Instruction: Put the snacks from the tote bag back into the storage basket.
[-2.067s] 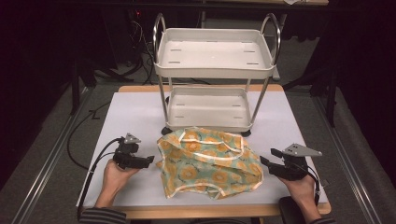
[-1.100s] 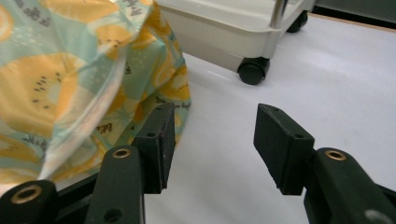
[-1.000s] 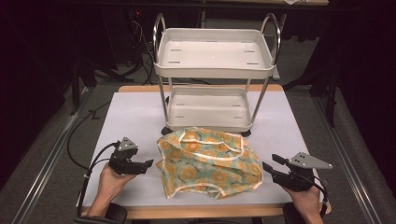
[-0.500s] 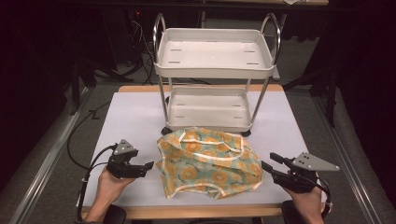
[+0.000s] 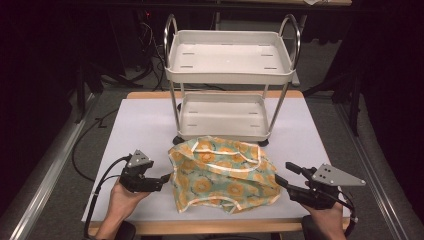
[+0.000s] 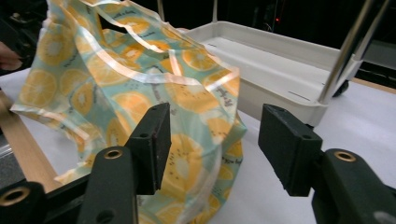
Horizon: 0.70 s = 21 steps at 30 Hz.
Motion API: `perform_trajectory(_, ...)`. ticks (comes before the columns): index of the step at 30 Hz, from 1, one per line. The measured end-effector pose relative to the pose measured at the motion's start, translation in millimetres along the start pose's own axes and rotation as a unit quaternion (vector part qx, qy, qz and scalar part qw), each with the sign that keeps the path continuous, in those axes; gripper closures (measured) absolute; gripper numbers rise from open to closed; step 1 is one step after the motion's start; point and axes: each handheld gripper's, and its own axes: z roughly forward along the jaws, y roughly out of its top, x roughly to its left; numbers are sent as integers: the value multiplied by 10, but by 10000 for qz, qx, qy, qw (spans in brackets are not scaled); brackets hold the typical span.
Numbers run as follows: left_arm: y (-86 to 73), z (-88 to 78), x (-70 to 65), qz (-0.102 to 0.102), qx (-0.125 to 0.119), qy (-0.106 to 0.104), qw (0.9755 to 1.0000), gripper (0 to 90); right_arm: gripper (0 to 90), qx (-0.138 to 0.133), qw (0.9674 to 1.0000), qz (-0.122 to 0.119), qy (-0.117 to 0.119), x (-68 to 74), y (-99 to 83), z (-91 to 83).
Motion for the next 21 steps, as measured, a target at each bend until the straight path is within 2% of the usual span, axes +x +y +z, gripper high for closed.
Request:
perform_trajectory(8,9,14,3,-46,-20,-36,10000,213,415,74,9996,-188,185,82,46,95)
perform_trajectory(12,21,9,-11,-39,-22,-72,10000,211,399,209,9988,-335,303,141,67,188)
perform_trajectory(13,32,3,-22,-19,-49,-103,9999,209,375,333,9981,-397,337,164,68,258)
perform_trajectory(21,57,-20,-55,17,-53,-156,9999,179,333,652,9963,-489,279,180,53,468)
